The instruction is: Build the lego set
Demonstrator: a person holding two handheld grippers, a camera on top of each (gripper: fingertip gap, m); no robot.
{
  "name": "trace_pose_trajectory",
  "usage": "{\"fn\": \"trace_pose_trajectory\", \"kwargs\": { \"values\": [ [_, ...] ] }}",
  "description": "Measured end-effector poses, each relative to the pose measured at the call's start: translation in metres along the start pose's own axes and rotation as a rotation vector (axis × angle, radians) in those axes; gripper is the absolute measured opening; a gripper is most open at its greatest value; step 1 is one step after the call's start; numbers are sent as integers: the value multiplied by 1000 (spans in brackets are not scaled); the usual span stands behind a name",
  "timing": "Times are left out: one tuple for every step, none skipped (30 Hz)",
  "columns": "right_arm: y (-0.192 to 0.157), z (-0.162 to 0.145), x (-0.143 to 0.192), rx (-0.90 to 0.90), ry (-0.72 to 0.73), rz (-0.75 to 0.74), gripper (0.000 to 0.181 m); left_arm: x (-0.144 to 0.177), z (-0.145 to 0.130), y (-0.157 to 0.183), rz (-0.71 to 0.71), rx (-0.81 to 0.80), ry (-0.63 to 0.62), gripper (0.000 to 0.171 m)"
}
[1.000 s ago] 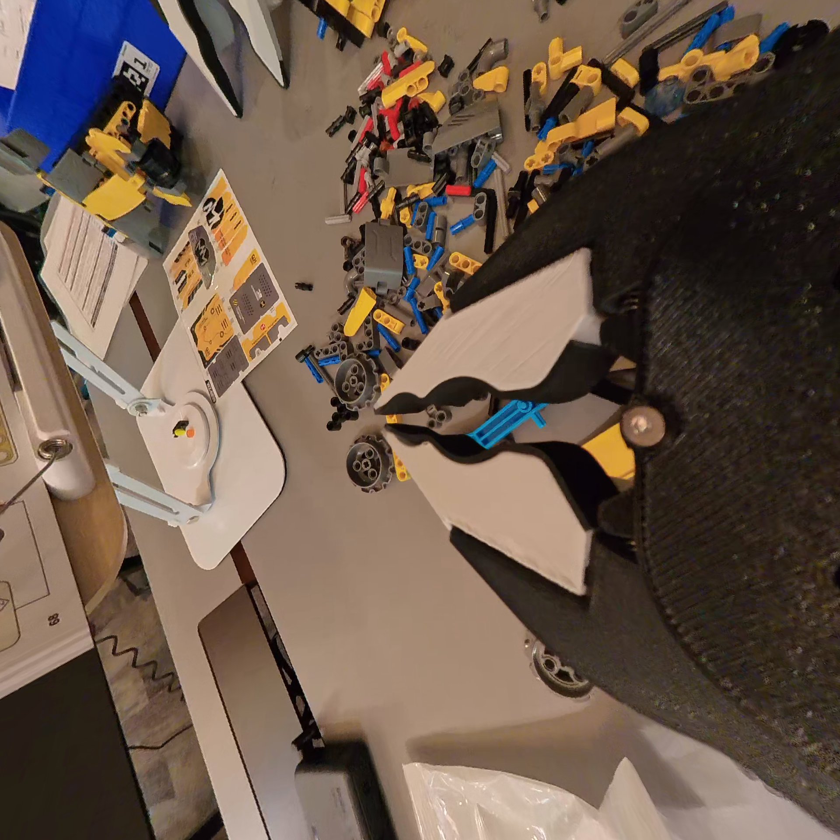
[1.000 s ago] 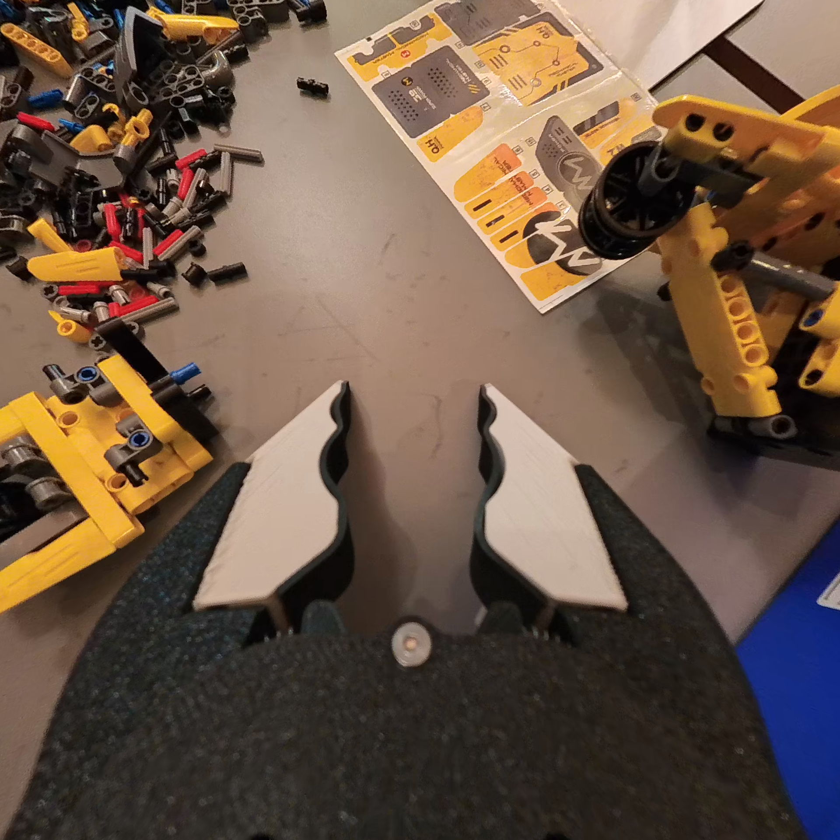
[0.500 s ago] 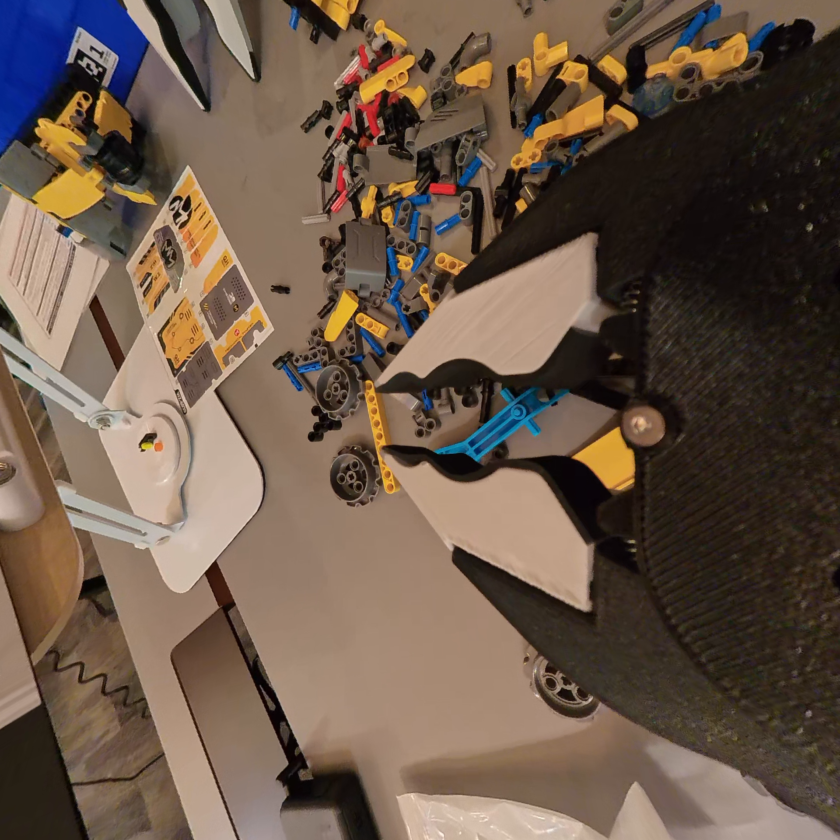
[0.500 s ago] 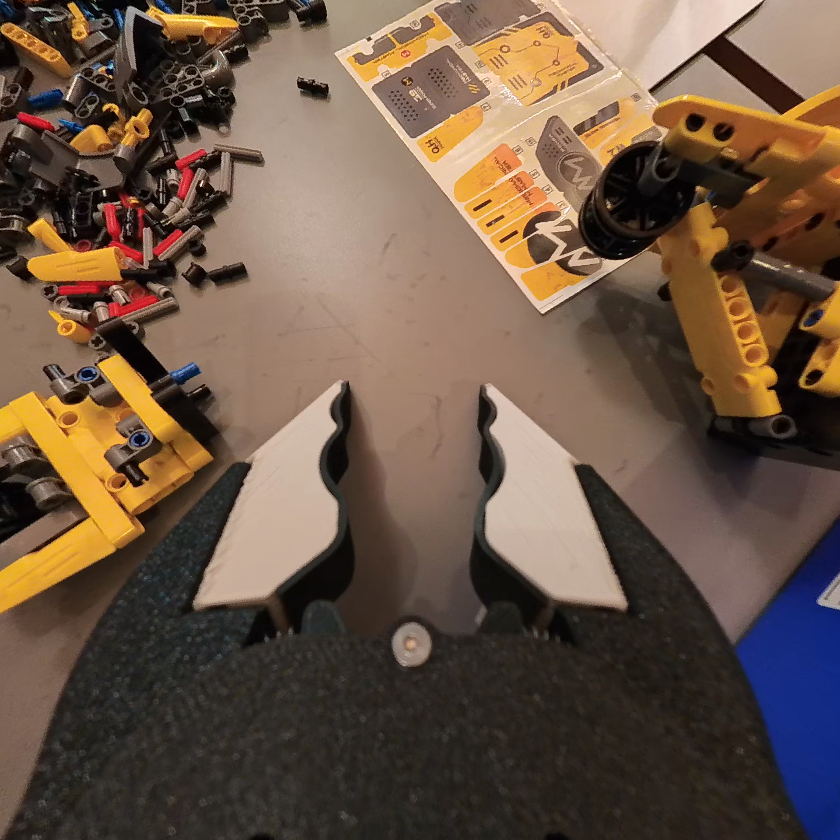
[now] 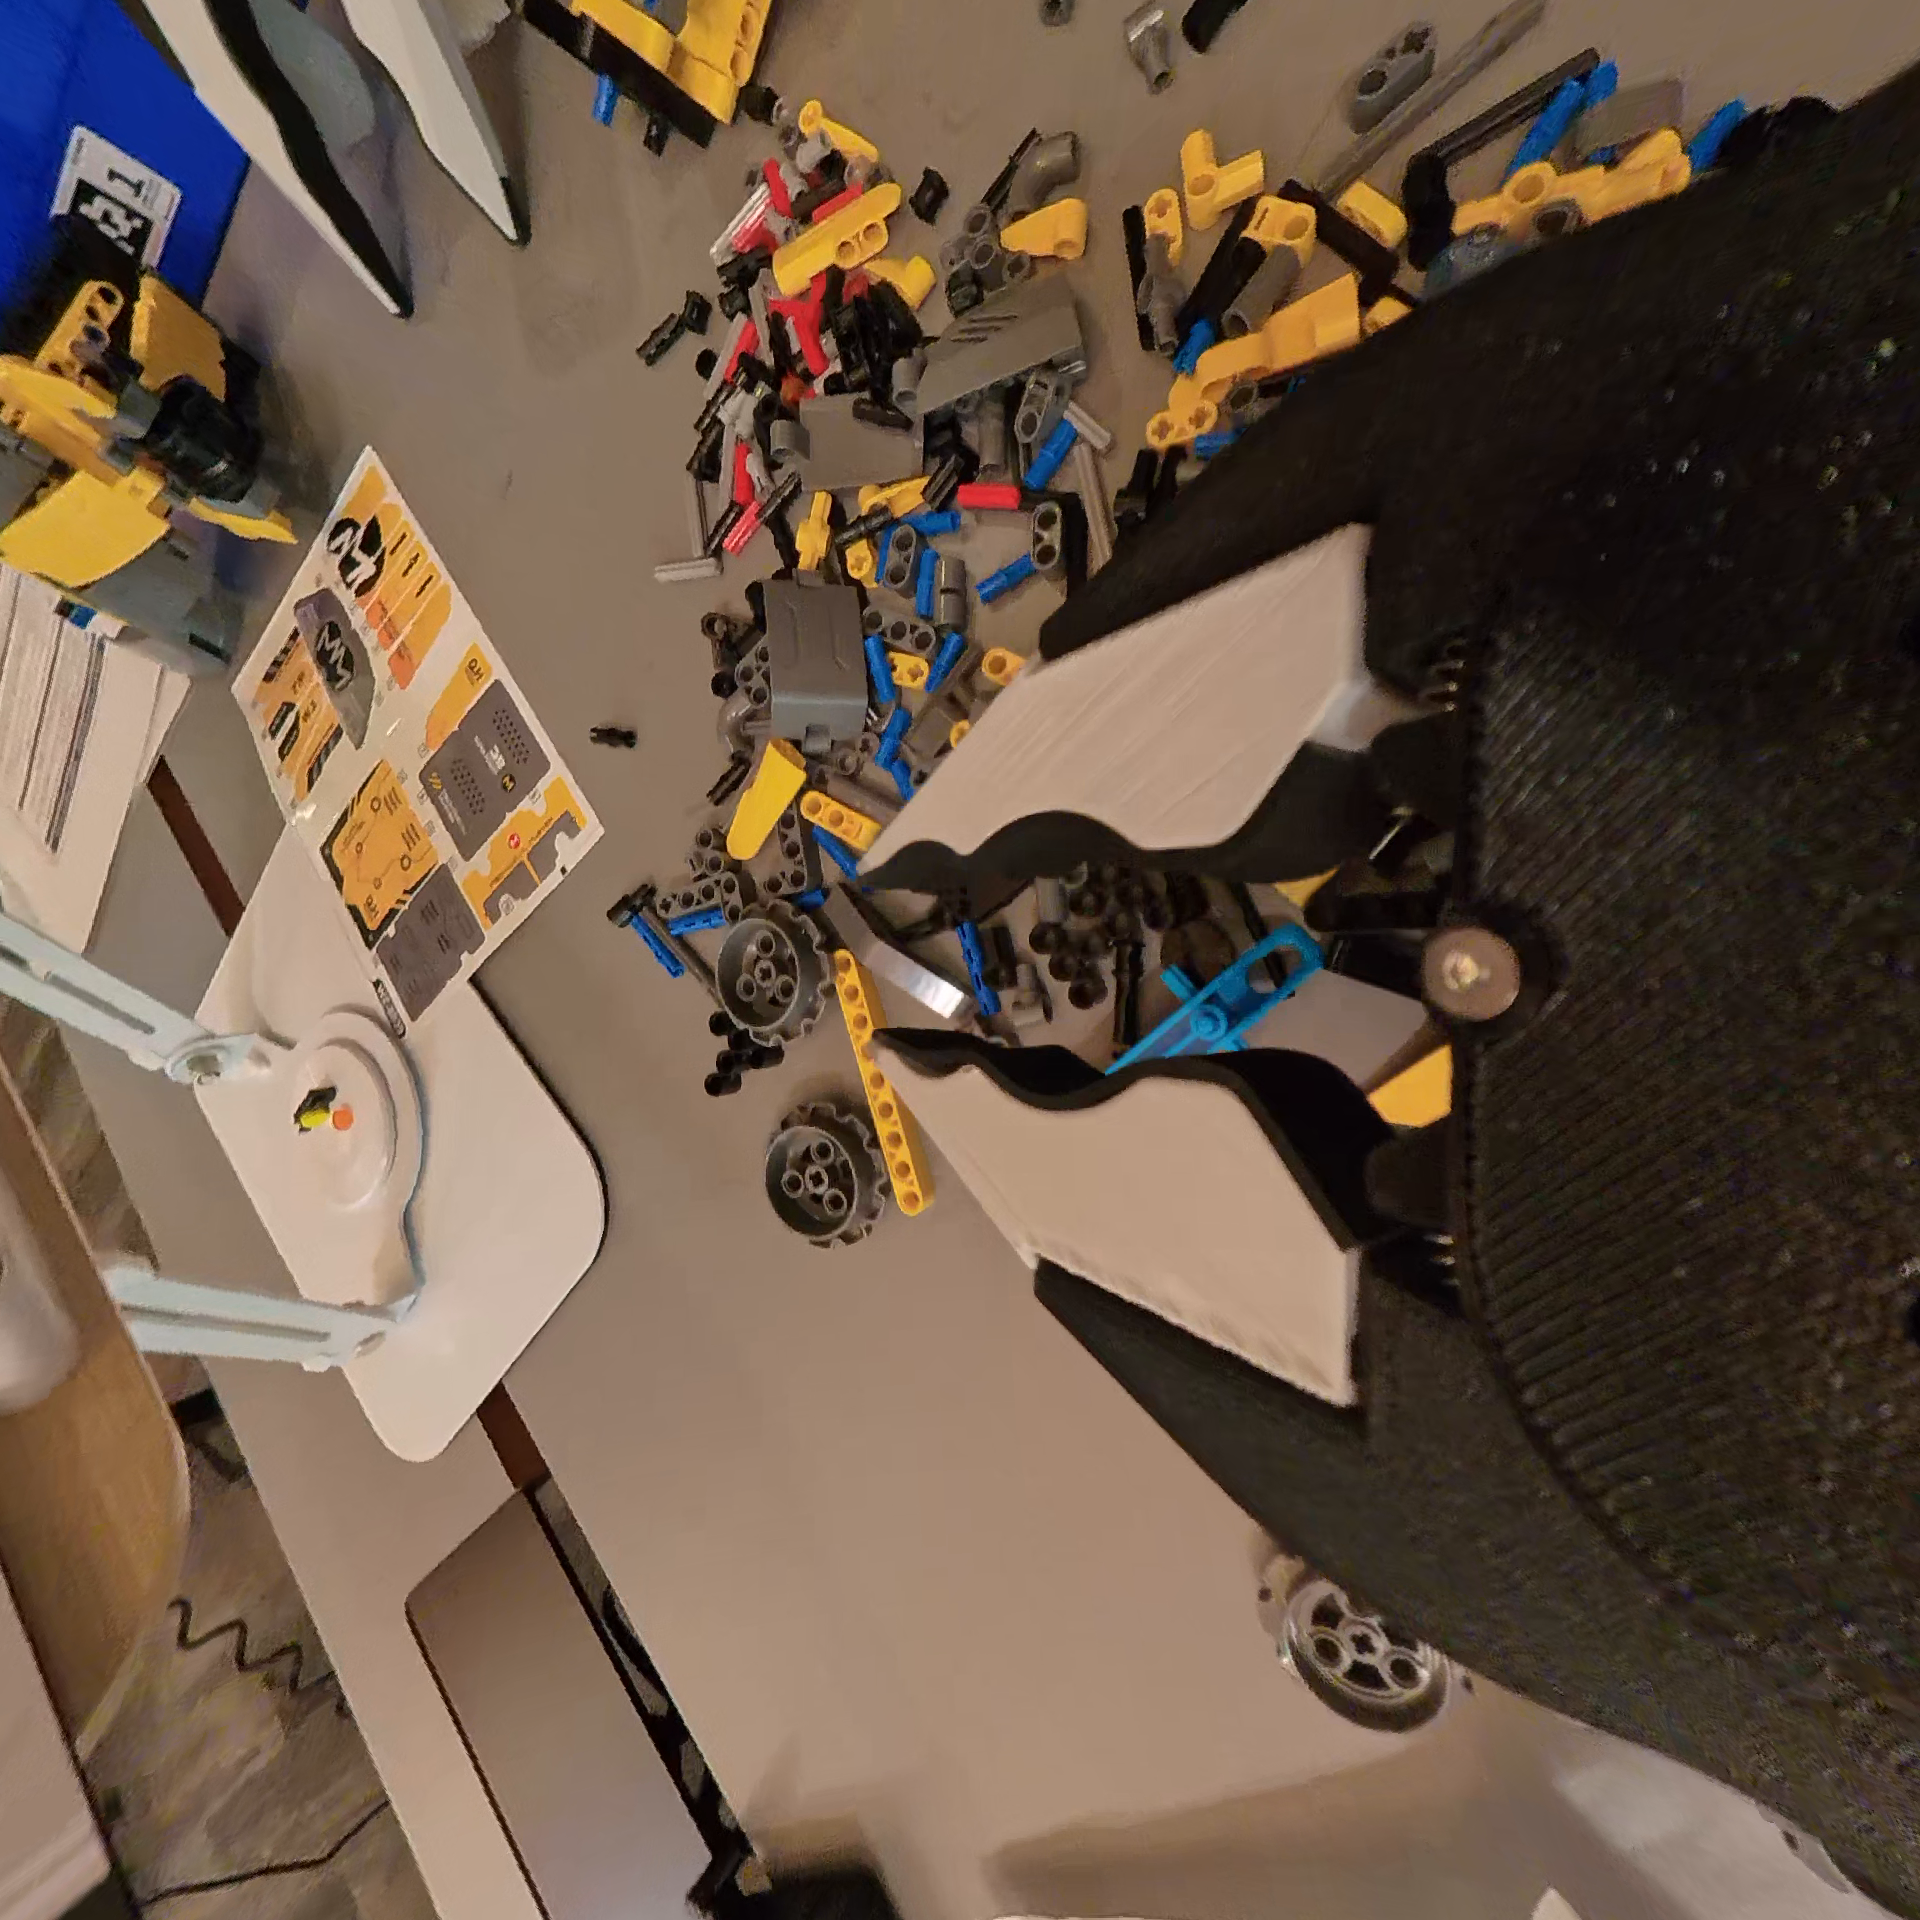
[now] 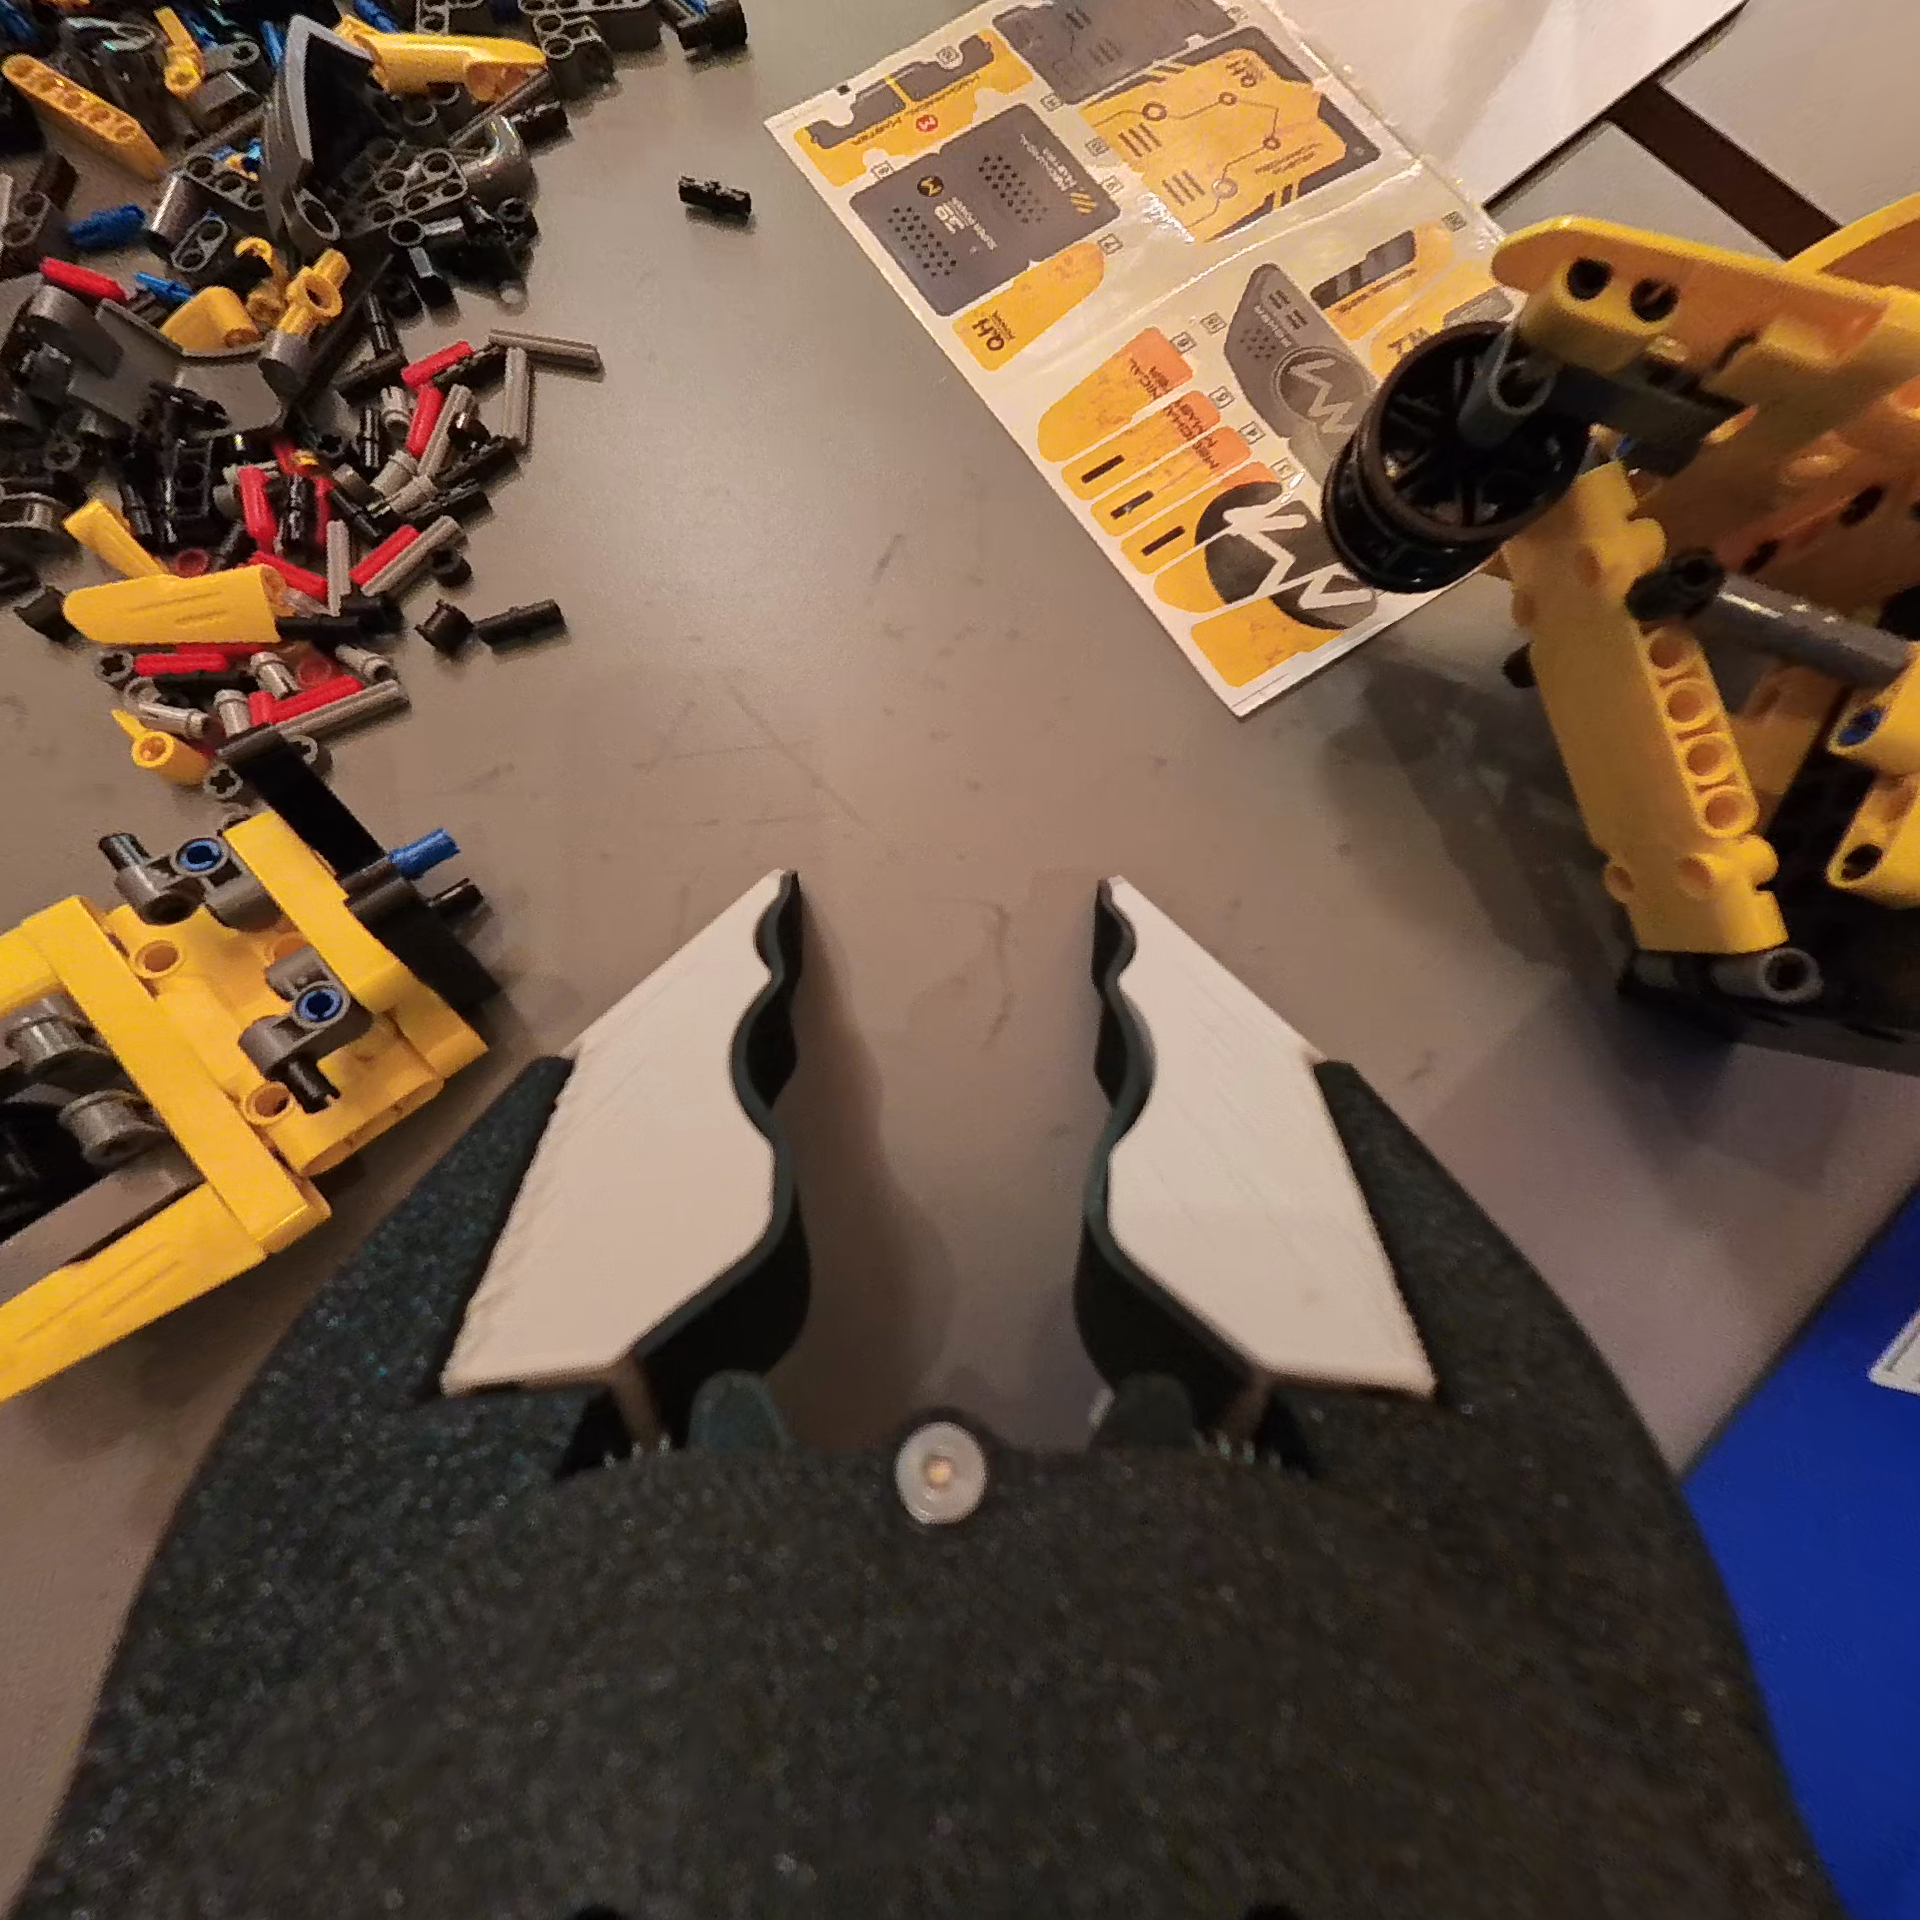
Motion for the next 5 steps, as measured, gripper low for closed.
{"fn": "trace_pose_trajectory", "kwargs": {
  "values": [
    [0, 0, 0, 0, 0, 0, 56, -1, 0, 2, -10, -10, -9, 24],
    [0, 0, 0, 0, 0, 0, 56, -3, 0, 5, -21, -21, -17, 24],
    [0, 0, 0, 0, 0, 0, 56, -4, 1, 8, -36, -33, -25, 24],
    [0, 0, 0, 0, 0, 0, 56, -5, 1, 11, -53, -44, -31, 24],
    [0, 0, 0, 0, 0, 0, 56, -6, 1, 13, -63, -54, -37, 24]
  ]
}}
Point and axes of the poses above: each gripper's, where its closed fingertips meet, x back along the fingers, z out of its top, y = z × x across the jaws, the point moved 9 cm from there along x, back along the fingers, and after that the axes turned 10 degrees about -z, right-handed, at the moved point
